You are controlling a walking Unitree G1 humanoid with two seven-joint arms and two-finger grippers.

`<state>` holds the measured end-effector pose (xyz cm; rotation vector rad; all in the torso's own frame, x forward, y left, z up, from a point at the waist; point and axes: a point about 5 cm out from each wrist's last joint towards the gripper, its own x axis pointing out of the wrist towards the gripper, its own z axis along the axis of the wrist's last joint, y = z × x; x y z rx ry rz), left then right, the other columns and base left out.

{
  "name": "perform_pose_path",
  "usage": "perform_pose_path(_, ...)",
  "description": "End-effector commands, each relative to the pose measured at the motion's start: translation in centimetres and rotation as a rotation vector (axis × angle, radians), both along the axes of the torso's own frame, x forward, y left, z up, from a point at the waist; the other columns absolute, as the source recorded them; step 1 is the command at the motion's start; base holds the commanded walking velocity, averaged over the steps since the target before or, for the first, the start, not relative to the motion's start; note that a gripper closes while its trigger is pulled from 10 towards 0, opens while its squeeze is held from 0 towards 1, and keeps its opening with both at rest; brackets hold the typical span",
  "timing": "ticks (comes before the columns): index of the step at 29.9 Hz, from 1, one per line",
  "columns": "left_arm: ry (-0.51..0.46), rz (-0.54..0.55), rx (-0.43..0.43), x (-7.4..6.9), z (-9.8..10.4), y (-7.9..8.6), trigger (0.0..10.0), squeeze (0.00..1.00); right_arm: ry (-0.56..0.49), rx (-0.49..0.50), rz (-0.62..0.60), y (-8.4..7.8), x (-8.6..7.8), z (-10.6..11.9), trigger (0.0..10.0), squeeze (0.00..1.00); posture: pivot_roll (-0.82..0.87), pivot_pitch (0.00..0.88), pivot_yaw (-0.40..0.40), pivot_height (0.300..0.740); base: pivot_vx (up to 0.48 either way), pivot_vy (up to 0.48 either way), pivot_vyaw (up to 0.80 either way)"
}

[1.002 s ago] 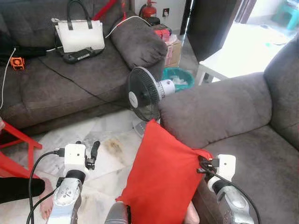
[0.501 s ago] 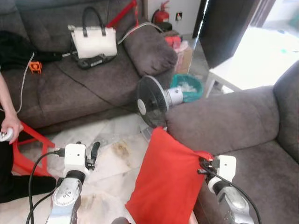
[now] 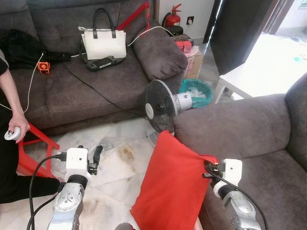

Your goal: Move the pillow to the sofa from floor

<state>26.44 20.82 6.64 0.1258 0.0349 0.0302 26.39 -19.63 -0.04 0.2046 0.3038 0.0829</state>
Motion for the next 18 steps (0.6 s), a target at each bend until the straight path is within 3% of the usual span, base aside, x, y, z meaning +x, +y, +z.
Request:
perform_pose_path(1, 0.013, 0.003, 0.0, -0.34, -0.21, 0.04, 10.0, 0.0, -0.14, -0.011, -0.062, -1.44, 1.74, 2.71, 10.0, 0.0, 0.17, 0.06, -0.074, 0.74, 0.0, 0.0, 0.0)
perform_pose_path(6, 0.017, 0.004, 0.002, -0.31, -0.23, 0.09, 10.0, 0.0, -0.128, -0.015, -0.079, -1.72, 1.77, 2.63, 10.0, 0.0, 0.17, 0.063, -0.073, 0.74, 0.0, 0.0, 0.0)
perform_pose_path(18, 0.019, -0.007, 0.001, -0.16, -0.27, -0.17, 10.0, 0.0, -0.138, -0.017, -0.084, -1.82, 1.74, 2.77, 10.0, 0.0, 0.16, 0.063, -0.071, 0.74, 0.0, 0.0, -0.73)
